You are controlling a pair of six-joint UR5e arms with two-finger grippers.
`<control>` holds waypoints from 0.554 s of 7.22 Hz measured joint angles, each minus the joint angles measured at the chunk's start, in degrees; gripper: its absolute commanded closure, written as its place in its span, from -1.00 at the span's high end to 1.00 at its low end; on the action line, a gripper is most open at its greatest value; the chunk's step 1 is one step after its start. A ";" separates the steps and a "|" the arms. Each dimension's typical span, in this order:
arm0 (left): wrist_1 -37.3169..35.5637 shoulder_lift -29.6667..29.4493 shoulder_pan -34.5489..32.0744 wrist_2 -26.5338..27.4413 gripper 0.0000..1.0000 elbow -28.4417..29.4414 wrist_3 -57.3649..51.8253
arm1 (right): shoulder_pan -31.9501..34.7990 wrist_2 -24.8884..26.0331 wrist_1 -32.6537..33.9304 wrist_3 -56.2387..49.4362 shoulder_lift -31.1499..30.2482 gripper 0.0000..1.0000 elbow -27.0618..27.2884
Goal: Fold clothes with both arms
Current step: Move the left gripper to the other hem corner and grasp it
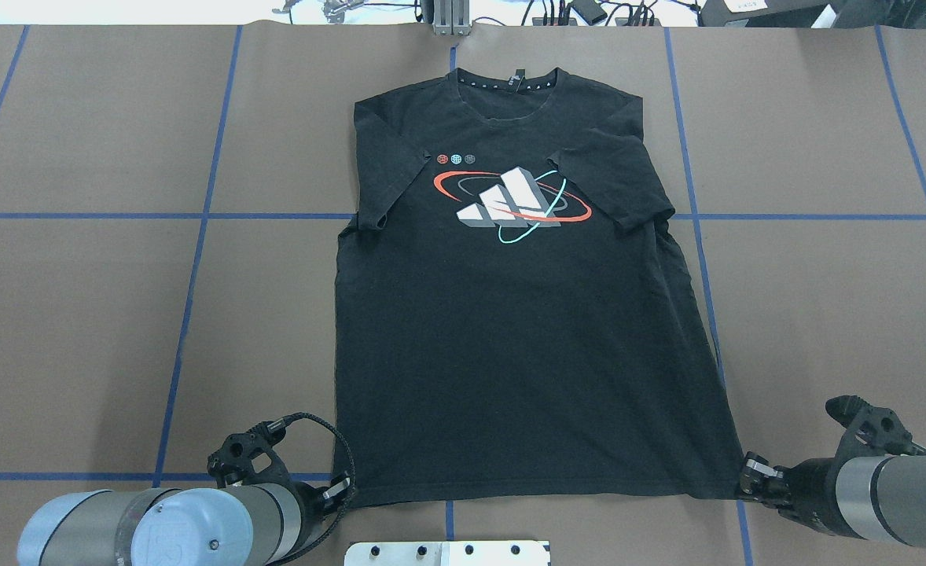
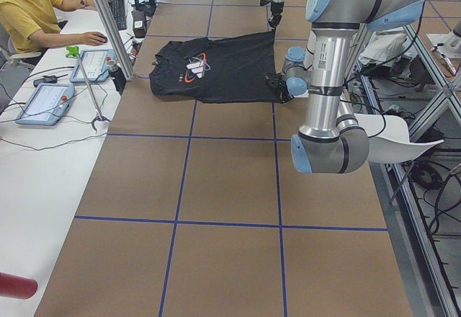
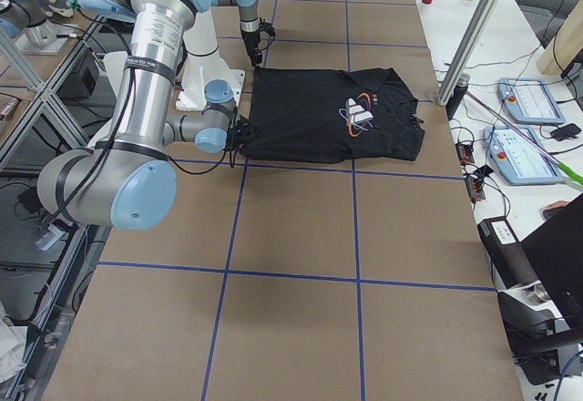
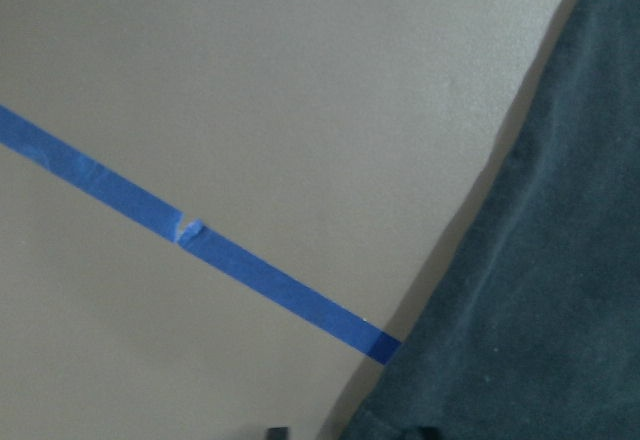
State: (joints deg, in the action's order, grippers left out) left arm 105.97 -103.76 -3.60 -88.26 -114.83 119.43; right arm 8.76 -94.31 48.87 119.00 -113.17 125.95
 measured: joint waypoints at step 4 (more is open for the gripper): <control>-0.06 0.24 -0.44 -0.06 -1.00 -0.69 0.01 | 0.03 0.00 0.00 0.00 -0.03 -1.00 0.00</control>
State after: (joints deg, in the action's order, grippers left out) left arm 105.91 -103.52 -4.04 -88.33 -115.52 119.44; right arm 8.79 -94.31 48.87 119.00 -113.20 125.95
